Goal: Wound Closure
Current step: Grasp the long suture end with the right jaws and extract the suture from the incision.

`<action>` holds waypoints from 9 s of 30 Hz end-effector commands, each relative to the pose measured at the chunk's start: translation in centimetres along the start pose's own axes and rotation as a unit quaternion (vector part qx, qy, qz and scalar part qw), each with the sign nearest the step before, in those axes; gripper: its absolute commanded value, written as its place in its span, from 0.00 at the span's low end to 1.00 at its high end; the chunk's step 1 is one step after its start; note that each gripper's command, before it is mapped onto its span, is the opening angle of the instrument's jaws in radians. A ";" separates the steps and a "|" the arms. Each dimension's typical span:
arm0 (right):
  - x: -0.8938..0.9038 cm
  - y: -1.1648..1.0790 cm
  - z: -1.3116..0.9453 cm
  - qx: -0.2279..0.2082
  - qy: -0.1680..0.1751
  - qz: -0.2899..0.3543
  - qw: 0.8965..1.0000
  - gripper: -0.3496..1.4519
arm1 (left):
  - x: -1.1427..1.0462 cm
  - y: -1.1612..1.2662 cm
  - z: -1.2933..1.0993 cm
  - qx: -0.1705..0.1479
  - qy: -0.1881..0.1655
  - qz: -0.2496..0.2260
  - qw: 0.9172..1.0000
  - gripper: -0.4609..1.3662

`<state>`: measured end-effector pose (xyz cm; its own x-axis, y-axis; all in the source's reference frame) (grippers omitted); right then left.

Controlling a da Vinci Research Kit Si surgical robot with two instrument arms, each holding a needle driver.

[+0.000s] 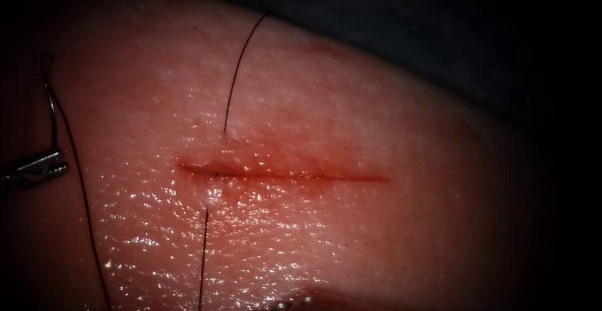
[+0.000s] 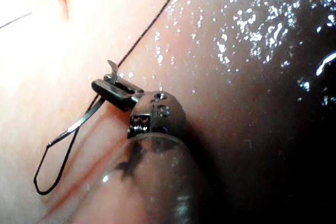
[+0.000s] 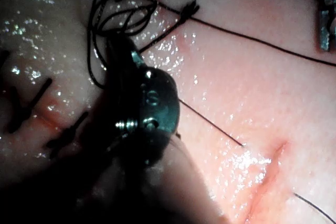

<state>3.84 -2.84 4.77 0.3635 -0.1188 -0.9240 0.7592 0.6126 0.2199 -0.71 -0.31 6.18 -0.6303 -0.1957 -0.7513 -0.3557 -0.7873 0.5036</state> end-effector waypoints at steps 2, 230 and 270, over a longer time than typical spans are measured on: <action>0.01 0.01 0.00 0.004 0.001 0.001 1.000 0.00 | 0.00 0.00 0.00 -0.002 0.000 0.000 1.000 0.06; 0.35 0.10 0.35 -0.027 0.058 0.085 0.994 0.96 | 0.03 0.02 0.01 -0.003 -0.001 -0.006 1.000 0.06; -0.67 0.48 -1.26 -0.388 -0.019 -0.012 0.921 0.98 | 0.05 0.04 0.04 -0.005 -0.002 -0.006 1.000 0.06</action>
<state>3.28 -1.49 5.14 0.3818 -0.1639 -0.9096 0.1554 0.9815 -0.1116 -0.79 -0.33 6.18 -0.6293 -0.1844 -0.7550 -0.3608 -0.7911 0.4940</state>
